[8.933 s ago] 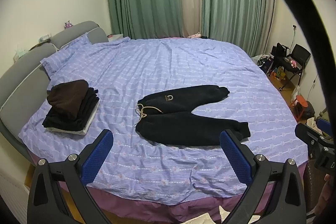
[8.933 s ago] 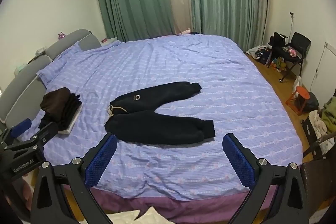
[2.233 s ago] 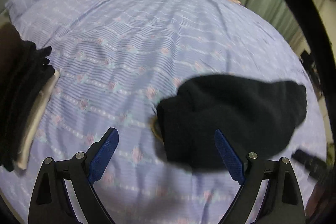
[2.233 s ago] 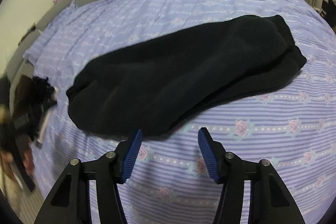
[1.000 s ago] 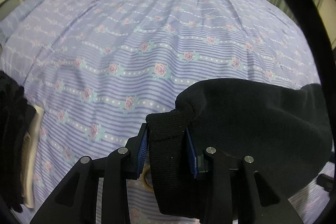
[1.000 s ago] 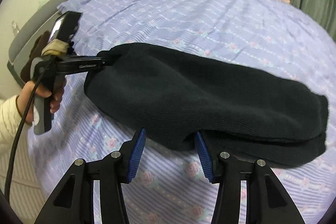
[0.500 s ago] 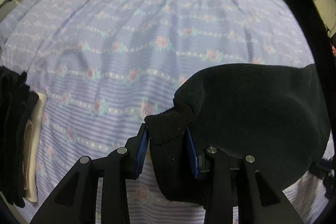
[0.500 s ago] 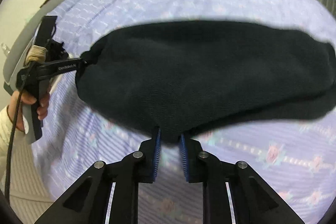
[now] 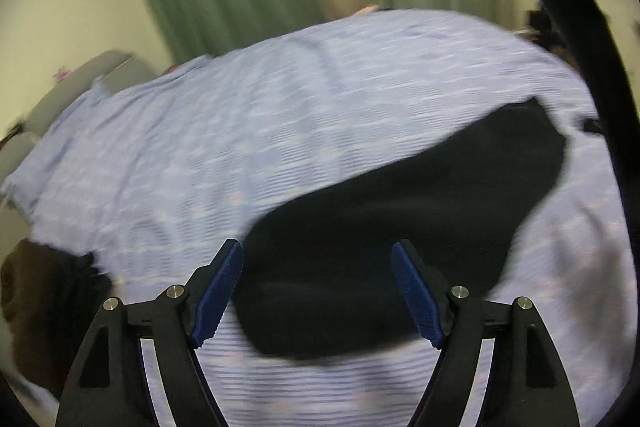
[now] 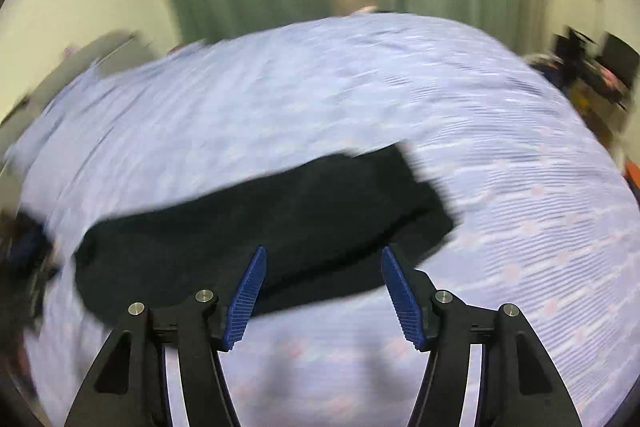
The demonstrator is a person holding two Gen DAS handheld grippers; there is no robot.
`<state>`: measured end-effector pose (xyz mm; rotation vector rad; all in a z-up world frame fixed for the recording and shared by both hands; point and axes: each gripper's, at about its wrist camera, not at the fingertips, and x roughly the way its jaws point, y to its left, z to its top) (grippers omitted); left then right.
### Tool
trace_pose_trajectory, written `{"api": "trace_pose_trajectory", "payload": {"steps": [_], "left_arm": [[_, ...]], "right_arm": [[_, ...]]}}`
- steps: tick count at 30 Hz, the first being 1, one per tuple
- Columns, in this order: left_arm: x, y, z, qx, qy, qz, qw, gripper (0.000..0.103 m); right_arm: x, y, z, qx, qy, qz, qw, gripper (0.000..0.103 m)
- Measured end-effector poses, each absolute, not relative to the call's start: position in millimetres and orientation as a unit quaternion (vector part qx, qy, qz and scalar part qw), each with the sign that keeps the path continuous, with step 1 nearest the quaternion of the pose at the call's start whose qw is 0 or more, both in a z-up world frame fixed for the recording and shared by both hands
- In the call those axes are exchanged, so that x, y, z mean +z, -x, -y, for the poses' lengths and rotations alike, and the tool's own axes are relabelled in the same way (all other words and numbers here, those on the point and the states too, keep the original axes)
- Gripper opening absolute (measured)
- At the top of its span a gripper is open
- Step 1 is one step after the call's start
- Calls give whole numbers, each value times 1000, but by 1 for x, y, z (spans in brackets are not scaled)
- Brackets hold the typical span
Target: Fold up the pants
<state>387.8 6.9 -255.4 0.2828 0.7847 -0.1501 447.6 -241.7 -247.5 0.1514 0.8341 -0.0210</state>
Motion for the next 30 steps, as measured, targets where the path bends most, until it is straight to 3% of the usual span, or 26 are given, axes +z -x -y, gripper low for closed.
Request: {"api": "trace_pose_trajectory", "payload": {"steps": [7,17,18,20,22,25,30], "left_arm": [[-289,-385,80,-143,-155,-386,898,76],[-323,-412,109,-149,-184,-415,878,66],[-324,-413,115,-149,-183,-417,878,65],[-327,-418,115,-152,-174,-427,874,54],[-328,-419,116,-159,-164,-436,870,43],[-329,-419,113,-166,-154,-443,867,35],[-328,-420,108,-170,-134,-452,865,36]], "right_arm": [[-275,-488,301,-26,-144,-423,894,61],[-331,-528,326,-34,-253,-455,853,60],[-333,-530,326,-34,-257,-456,851,57],[-338,-535,326,-25,-267,-460,846,32],[-340,-537,324,-12,-270,-466,843,16],[-321,-523,325,-13,-258,-449,856,12],[-294,-495,329,-29,-214,-422,880,11]]}}
